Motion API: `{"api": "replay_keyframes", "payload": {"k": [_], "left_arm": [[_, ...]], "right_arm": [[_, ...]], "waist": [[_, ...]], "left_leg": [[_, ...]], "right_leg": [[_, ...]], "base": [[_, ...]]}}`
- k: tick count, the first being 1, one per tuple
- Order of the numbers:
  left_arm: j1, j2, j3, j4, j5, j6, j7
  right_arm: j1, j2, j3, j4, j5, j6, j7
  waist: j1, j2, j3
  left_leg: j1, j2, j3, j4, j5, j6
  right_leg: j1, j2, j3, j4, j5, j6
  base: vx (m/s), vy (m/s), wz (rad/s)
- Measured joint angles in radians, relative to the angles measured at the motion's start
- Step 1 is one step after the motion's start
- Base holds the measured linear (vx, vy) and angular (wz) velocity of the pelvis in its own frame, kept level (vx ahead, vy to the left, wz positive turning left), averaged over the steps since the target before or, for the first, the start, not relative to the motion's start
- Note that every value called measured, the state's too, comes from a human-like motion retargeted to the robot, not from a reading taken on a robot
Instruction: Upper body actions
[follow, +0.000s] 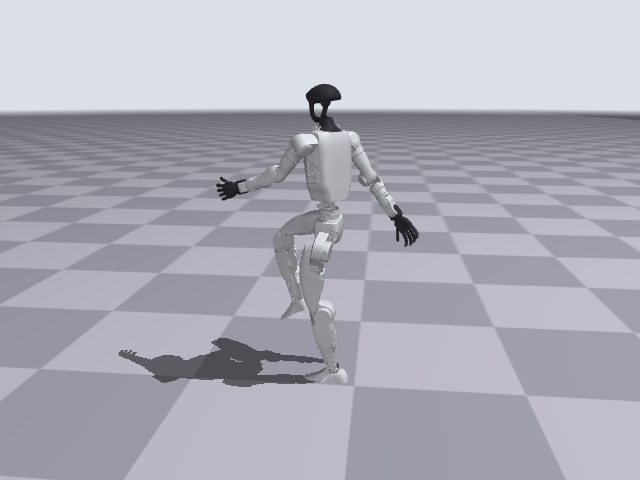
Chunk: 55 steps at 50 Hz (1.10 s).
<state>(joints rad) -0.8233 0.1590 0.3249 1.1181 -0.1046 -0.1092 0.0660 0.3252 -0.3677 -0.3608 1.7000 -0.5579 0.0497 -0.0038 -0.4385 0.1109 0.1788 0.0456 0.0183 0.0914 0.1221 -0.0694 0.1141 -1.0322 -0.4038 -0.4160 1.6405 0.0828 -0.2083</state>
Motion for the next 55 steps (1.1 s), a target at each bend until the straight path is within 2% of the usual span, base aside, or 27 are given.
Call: {"api": "replay_keyframes", "payload": {"k": [4,8,11,13,15,17,22,25,27,30,32,34,36,37,38,39,40,42,44,45,48,50,51,53,55], "left_arm": [[-0.046,0.051,0.013,-0.046,0.015,0.006,0.004],[-0.056,0.076,-0.001,-0.026,0.047,-0.001,0.039],[-0.020,0.067,-0.006,0.007,0.063,-0.008,0.050],[0.017,0.044,-0.013,0.034,0.067,-0.007,0.052],[0.077,0.015,-0.025,0.069,0.057,-0.027,0.061],[0.133,-0.016,-0.037,0.109,0.047,-0.035,0.059],[0.299,-0.072,-0.060,0.211,0.039,-0.020,0.000],[0.397,-0.095,-0.086,0.268,0.064,-0.007,-0.044],[0.467,-0.102,-0.093,0.298,0.097,0.010,-0.063],[0.580,-0.092,-0.071,0.349,0.133,0.041,-0.077],[0.657,-0.082,-0.062,0.392,0.138,0.071,-0.103],[0.733,-0.062,-0.026,0.425,0.152,0.127,-0.143],[0.803,-0.036,0.039,0.452,0.172,0.164,-0.172],[0.835,-0.019,0.067,0.468,0.179,0.167,-0.175],[0.864,0.001,0.082,0.489,0.183,0.161,-0.169],[0.896,0.015,0.091,0.509,0.189,0.164,-0.157],[0.930,0.026,0.097,0.530,0.196,0.171,-0.143],[0.995,0.040,0.104,0.578,0.214,0.205,-0.127],[1.069,0.043,0.109,0.582,0.229,0.245,-0.137],[1.100,0.044,0.116,0.582,0.239,0.260,-0.151],[1.203,0.042,0.138,0.582,0.300,0.306,-0.202],[1.278,0.036,0.173,0.582,0.352,0.328,-0.197],[1.315,0.030,0.191,0.582,0.361,0.337,-0.190],[1.373,0.012,0.223,0.582,0.357,0.352,-0.176],[1.393,-0.003,0.244,0.582,0.335,0.352,-0.169]], "right_arm": [[0.141,-0.043,-0.098,0.000,0.157,0.044,-0.028],[0.174,-0.024,-0.168,0.000,0.301,0.001,-0.081],[0.136,0.009,-0.160,0.000,0.310,-0.030,-0.073],[0.111,0.037,-0.140,0.000,0.292,-0.040,-0.054],[0.041,0.055,-0.114,0.000,0.232,-0.050,0.001],[-0.024,0.075,-0.088,0.000,0.193,-0.073,0.024],[-0.182,0.119,-0.007,-0.018,0.143,-0.136,0.015],[-0.267,0.141,0.027,-0.026,0.154,-0.153,0.007],[-0.328,0.153,0.046,-0.017,0.173,-0.156,0.004],[-0.428,0.182,0.070,0.000,0.238,-0.139,0.015],[-0.487,0.200,0.103,0.000,0.310,-0.134,0.037],[-0.561,0.221,0.154,0.000,0.362,-0.140,0.055],[-0.651,0.257,0.206,-0.005,0.367,-0.156,0.038],[-0.697,0.280,0.229,-0.013,0.367,-0.167,0.020],[-0.744,0.304,0.245,-0.030,0.379,-0.182,0.002],[-0.786,0.325,0.252,-0.051,0.398,-0.200,0.003],[-0.827,0.343,0.255,-0.074,0.420,-0.218,0.012],[-0.897,0.394,0.200,-0.152,0.432,-0.227,0.045],[-0.990,0.440,0.149,-0.256,0.433,-0.248,0.079],[-1.042,0.456,0.136,-0.315,0.434,-0.264,0.100],[-1.153,0.490,0.179,-0.551,0.442,-0.285,0.159],[-1.190,0.504,0.222,-0.709,0.438,-0.306,0.178],[-1.198,0.510,0.245,-0.758,0.411,-0.324,0.149],[-1.216,0.515,0.298,-0.809,0.354,-0.344,0.026],[-1.233,0.520,0.339,-0.808,0.309,-0.346,-0.125]], "waist": [[-0.072,0.034,-0.003],[-0.069,0.011,-0.004],[-0.036,-0.017,-0.026],[-0.011,-0.012,-0.059],[0.052,-0.039,-0.067],[0.109,-0.043,-0.086],[0.233,-0.034,-0.151],[0.279,-0.040,-0.197],[0.308,-0.063,-0.221],[0.381,-0.102,-0.236],[0.416,-0.115,-0.239],[0.455,-0.132,-0.225],[0.469,-0.167,-0.191],[0.482,-0.185,-0.170],[0.510,-0.194,-0.147],[0.542,-0.201,-0.127],[0.576,-0.209,-0.108],[0.667,-0.209,-0.077],[0.788,-0.222,-0.018],[0.850,-0.233,0.015],[0.998,-0.304,0.097],[1.044,-0.348,0.112],[1.044,-0.369,0.099],[1.030,-0.404,0.069],[1.006,-0.411,0.048]], "left_leg": [[-0.036,0.031,-0.014,0.062,-0.025,0.009],[-0.020,0.022,0.008,0.063,-0.036,0.003],[-0.003,0.002,0.044,0.038,-0.035,-0.006],[-0.006,0.005,0.052,0.013,-0.027,-0.017],[0.021,-0.015,0.114,0.005,-0.040,-0.016],[0.031,-0.018,0.158,-0.009,-0.046,-0.023],[0.033,-0.012,0.252,-0.037,-0.058,-0.052],[0.011,-0.034,0.264,-0.045,-0.060,-0.063],[-0.002,-0.061,0.275,-0.041,-0.066,-0.068],[-0.003,-0.078,0.325,-0.019,-0.084,-0.089],[-0.016,-0.069,0.334,0.035,-0.082,-0.106],[-0.053,-0.043,0.359,0.147,-0.005,-0.129],[-0.148,0.009,0.366,0.371,0.150,-0.151],[-0.219,0.050,0.370,0.516,0.232,-0.144],[-0.306,0.112,0.378,0.677,0.307,-0.107],[-0.400,0.132,0.347,0.812,0.331,-0.082],[-0.496,0.130,0.298,0.935,0.329,-0.063],[-0.672,0.256,0.304,1.192,0.234,-0.072],[-0.827,0.346,0.326,1.350,0.181,-0.044],[-0.898,0.394,0.346,1.410,0.152,-0.039],[-1.056,0.433,0.430,1.420,0.115,-0.062],[-1.103,0.426,0.500,1.361,0.087,-0.088],[-1.113,0.419,0.523,1.341,0.074,-0.109],[-1.128,0.393,0.538,1.323,0.068,-0.141],[-1.111,0.370,0.514,1.344,0.081,-0.171]], "right_leg": [[-0.155,0.061,-0.041,-0.081,-0.049,-0.048],[-0.111,0.084,-0.046,-0.175,-0.047,-0.048],[0.016,0.098,-0.039,-0.245,-0.015,0.001],[0.131,0.104,-0.059,-0.304,0.013,0.041],[0.248,0.141,-0.011,-0.371,0.064,0.096],[0.383,0.185,-0.001,-0.481,0.102,0.124],[0.685,0.314,0.101,-0.846,0.191,0.185],[0.843,0.354,0.169,-1.131,0.242,0.215],[0.939,0.355,0.164,-1.306,0.095,0.286],[1.003,0.346,0.109,-1.435,-0.082,0.247],[1.011,0.341,0.110,-1.463,-0.099,0.243],[1.004,0.337,0.153,-1.456,-0.099,0.240],[1.000,0.306,0.173,-1.451,-0.100,0.240],[1.001,0.296,0.179,-1.454,-0.101,0.236],[1.004,0.300,0.185,-1.459,-0.099,0.230],[1.008,0.299,0.189,-1.463,-0.095,0.227],[1.012,0.296,0.192,-1.466,-0.088,0.226],[1.017,0.324,0.203,-1.469,-0.079,0.196],[1.027,0.328,0.256,-1.471,-0.067,0.176],[1.029,0.326,0.289,-1.473,-0.062,0.165],[1.019,0.256,0.382,-1.466,-0.052,0.152],[0.996,0.203,0.382,-1.450,-0.055,0.149],[0.981,0.185,0.380,-1.439,-0.060,0.149],[0.955,0.159,0.378,-1.420,-0.067,0.149],[0.952,0.165,0.382,-1.414,-0.072,0.147]], "base": [[0.13,-0.06,0.23],[-0.01,-0.06,-0.27],[-0.01,-0.05,-0.58],[0.03,-0.08,-0.53],[0.00,-0.01,-1.19],[-0.03,-0.04,-1.24],[-0.06,-0.05,-1.00],[-0.16,-0.07,-0.25],[-0.19,-0.13,-0.29],[-0.19,-0.14,-0.65],[-0.15,-0.08,-0.30],[-0.30,-0.11,-0.30],[-0.41,-0.11,-0.03],[-0.49,-0.18,-0.06],[-0.44,-0.21,-0.16],[-0.34,-0.22,-0.23],[-0.16,-0.21,-0.26],[-0.05,-0.20,-0.52],[-0.16,-0.17,-1.22],[-0.22,-0.14,-1.66],[-0.05,-0.05,-1.58],[0.12,0.10,-0.70],[0.17,0.17,-0.21],[0.12,0.15,0.07],[0.02,0.08,0.24]]}}
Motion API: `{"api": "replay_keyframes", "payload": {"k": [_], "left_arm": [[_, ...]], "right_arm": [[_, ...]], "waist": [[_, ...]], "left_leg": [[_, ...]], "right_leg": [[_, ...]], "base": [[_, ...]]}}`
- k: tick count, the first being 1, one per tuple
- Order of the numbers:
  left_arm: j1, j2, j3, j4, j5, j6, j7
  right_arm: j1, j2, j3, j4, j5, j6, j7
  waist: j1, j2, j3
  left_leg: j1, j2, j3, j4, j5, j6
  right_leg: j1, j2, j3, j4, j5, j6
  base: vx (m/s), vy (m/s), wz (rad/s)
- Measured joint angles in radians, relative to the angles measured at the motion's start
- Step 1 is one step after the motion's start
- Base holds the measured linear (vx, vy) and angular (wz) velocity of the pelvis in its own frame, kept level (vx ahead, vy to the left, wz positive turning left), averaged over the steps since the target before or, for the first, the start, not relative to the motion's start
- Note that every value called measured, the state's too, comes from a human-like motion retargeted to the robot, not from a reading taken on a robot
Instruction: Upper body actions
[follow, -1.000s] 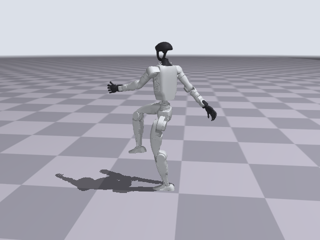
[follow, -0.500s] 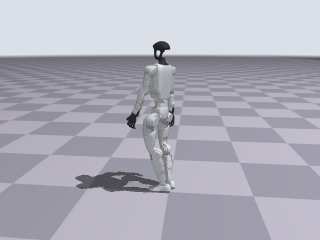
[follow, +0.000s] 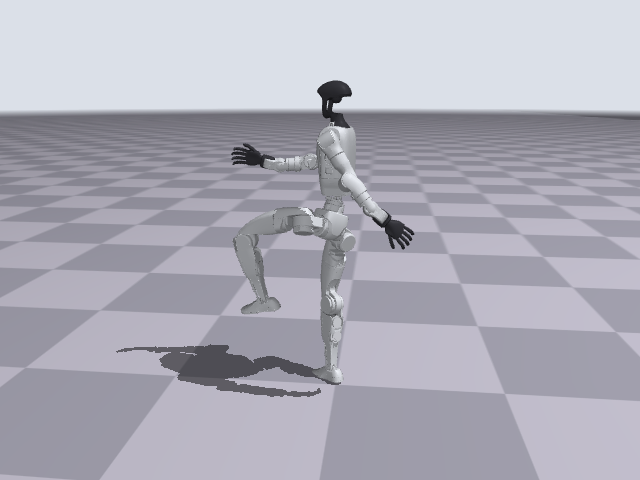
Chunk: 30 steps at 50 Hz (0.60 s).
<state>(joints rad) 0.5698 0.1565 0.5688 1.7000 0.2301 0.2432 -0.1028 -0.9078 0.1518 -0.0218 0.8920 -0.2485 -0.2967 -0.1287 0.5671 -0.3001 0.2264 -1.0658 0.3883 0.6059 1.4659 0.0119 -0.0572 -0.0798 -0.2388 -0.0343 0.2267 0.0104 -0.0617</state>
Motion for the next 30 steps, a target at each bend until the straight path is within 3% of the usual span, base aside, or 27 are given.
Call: {"api": "replay_keyframes", "payload": {"k": [5,10,17,18,20,22,25,27,30], "left_arm": [[-0.044,0.000,0.000,0.000,-0.016,-0.050,-0.007],[-0.182,0.032,0.008,-0.023,-0.045,-0.099,-0.027],[-0.325,0.036,-0.024,-0.084,-0.098,-0.138,0.007],[-0.340,0.039,-0.034,-0.091,-0.096,-0.139,0.012],[-0.372,0.042,-0.056,-0.101,-0.087,-0.140,0.028],[-0.405,0.042,-0.082,-0.102,-0.076,-0.139,0.048],[-0.461,0.037,-0.111,-0.092,-0.071,-0.135,0.061],[-0.512,0.043,-0.135,-0.068,-0.092,-0.143,0.065],[-0.604,0.037,-0.212,-0.052,-0.139,-0.159,0.070]], "right_arm": [[0.068,0.037,0.013,0.044,-0.005,-0.042,-0.006],[0.180,0.043,-0.034,0.131,0.134,-0.093,0.109],[0.375,0.039,0.028,0.193,0.181,-0.132,0.115],[0.396,0.036,0.035,0.203,0.175,-0.129,0.116],[0.438,0.018,0.050,0.219,0.166,-0.128,0.120],[0.486,-0.015,0.056,0.231,0.140,-0.132,0.128],[0.568,-0.073,0.033,0.259,0.033,-0.135,0.147],[0.631,-0.108,0.007,0.288,-0.059,-0.097,0.137],[0.731,-0.158,-0.080,0.359,-0.180,-0.025,0.128]], "waist": [[-0.080,0.003,-0.109],[-0.216,0.119,-0.266],[-0.386,0.180,-0.337],[-0.408,0.195,-0.347],[-0.450,0.219,-0.363],[-0.474,0.236,-0.376],[-0.554,0.248,-0.419],[-0.579,0.248,-0.415],[-0.547,0.248,-0.365]], "left_leg": [[0.153,-0.040,-0.099,0.055,0.023,-0.026],[0.418,-0.094,-0.186,-0.220,0.032,0.022],[0.878,-0.342,-0.226,-0.988,0.061,0.035],[0.921,-0.368,-0.259,-1.091,0.025,0.007],[1.004,-0.385,-0.203,-1.257,-0.072,0.029],[1.037,-0.410,-0.204,-1.352,-0.111,0.058],[1.013,-0.427,-0.287,-1.385,-0.094,0.058],[0.995,-0.436,-0.316,-1.372,-0.098,0.086],[1.021,-0.424,-0.322,-1.354,-0.106,0.104]], "right_leg": [[0.023,0.019,-0.048,-0.079,0.012,0.010],[0.041,0.157,-0.173,-0.134,0.004,0.013],[0.079,0.177,-0.270,-0.133,-0.030,0.060],[0.080,0.192,-0.282,-0.135,-0.033,0.064],[0.084,0.209,-0.311,-0.136,-0.038,0.074],[0.090,0.212,-0.335,-0.136,-0.041,0.085],[0.072,0.185,-0.419,-0.106,-0.056,0.111],[0.057,0.170,-0.452,-0.055,-0.051,0.116],[0.014,0.126,-0.471,0.137,0.088,0.108]], "base": [[0.03,0.12,0.75],[0.12,0.07,1.16],[0.20,0.02,0.59],[0.19,0.01,0.53],[0.21,0.03,0.58],[0.32,0.06,0.63],[0.34,0.02,1.18],[0.27,-0.04,0.81],[0.29,-0.01,-0.01]]}}
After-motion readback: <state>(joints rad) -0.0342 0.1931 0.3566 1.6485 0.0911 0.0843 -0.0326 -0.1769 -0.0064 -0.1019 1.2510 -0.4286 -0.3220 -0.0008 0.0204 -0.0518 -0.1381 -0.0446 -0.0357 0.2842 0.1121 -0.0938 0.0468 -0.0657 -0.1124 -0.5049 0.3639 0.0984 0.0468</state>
